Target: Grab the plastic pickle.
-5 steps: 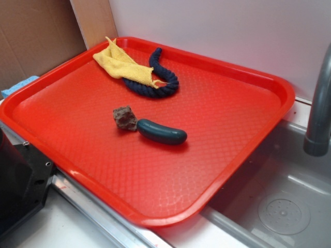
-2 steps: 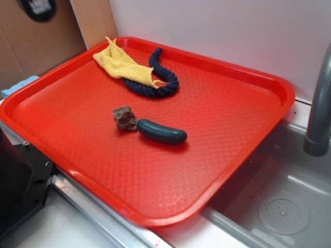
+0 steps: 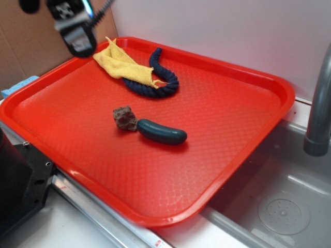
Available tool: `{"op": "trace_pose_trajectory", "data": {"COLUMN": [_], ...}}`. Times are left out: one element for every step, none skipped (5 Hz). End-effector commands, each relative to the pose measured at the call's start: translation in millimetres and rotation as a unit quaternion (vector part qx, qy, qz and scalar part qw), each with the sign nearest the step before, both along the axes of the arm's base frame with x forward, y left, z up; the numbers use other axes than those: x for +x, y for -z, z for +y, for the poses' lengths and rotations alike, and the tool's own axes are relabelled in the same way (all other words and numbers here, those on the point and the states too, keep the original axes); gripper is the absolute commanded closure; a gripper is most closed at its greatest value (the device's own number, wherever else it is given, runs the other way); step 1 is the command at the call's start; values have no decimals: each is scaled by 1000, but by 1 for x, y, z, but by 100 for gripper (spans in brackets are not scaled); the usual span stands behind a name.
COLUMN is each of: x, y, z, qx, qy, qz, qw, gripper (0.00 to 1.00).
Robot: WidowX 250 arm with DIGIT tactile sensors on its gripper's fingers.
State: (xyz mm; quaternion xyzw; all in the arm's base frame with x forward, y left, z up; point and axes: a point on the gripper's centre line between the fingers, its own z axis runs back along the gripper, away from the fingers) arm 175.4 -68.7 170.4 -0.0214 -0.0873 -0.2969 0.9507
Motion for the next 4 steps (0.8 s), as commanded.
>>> {"op": "trace_pose_trajectory", "data": {"x": [26, 33, 37, 37], "y": [36, 61, 88, 112], "z": [-21, -30, -33, -35], "qx": [-39, -49, -47, -54], "qy": [130, 193, 216, 238], "qz": [7, 5, 20, 35], "qw": [991, 980, 975, 969], "gripper": [0, 0, 0, 0]}}
